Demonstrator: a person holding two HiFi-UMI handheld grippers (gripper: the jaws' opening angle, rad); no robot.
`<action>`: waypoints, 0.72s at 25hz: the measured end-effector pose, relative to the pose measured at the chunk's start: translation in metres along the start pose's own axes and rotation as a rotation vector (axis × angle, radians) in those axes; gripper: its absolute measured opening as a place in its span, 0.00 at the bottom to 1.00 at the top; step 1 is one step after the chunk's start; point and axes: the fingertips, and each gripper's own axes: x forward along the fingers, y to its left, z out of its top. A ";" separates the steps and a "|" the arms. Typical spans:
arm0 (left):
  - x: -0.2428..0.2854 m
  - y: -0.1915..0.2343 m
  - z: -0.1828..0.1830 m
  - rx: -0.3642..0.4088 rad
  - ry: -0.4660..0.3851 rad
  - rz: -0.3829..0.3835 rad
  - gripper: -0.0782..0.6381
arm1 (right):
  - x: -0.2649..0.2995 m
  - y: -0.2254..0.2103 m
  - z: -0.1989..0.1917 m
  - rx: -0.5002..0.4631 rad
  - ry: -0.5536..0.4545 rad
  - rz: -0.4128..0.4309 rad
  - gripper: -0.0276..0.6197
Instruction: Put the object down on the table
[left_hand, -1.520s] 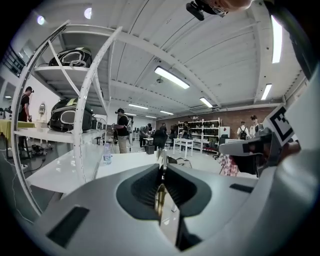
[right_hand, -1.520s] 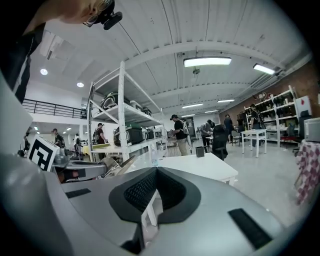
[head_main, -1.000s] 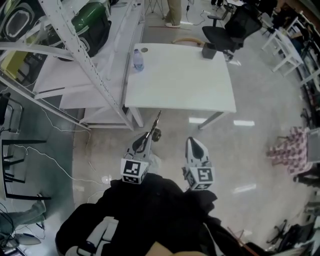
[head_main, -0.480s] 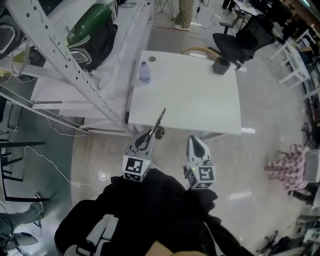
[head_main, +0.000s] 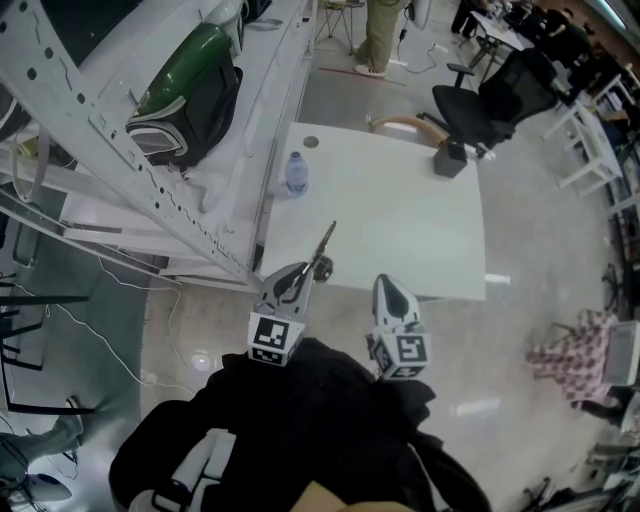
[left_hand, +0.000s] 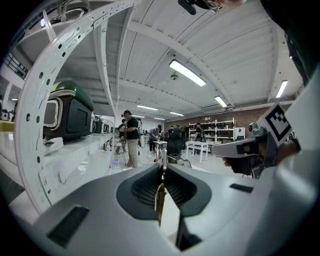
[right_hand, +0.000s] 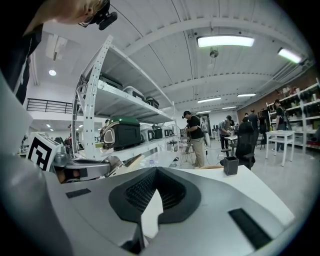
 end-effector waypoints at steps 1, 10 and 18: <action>0.003 0.002 0.000 0.002 0.001 0.000 0.15 | 0.003 0.000 0.000 -0.002 0.003 0.001 0.05; 0.019 0.012 0.002 0.024 0.012 0.021 0.15 | 0.031 -0.006 0.005 -0.001 -0.004 0.030 0.05; 0.045 0.018 0.012 0.039 0.048 0.068 0.15 | 0.064 -0.032 0.012 0.008 0.004 0.111 0.05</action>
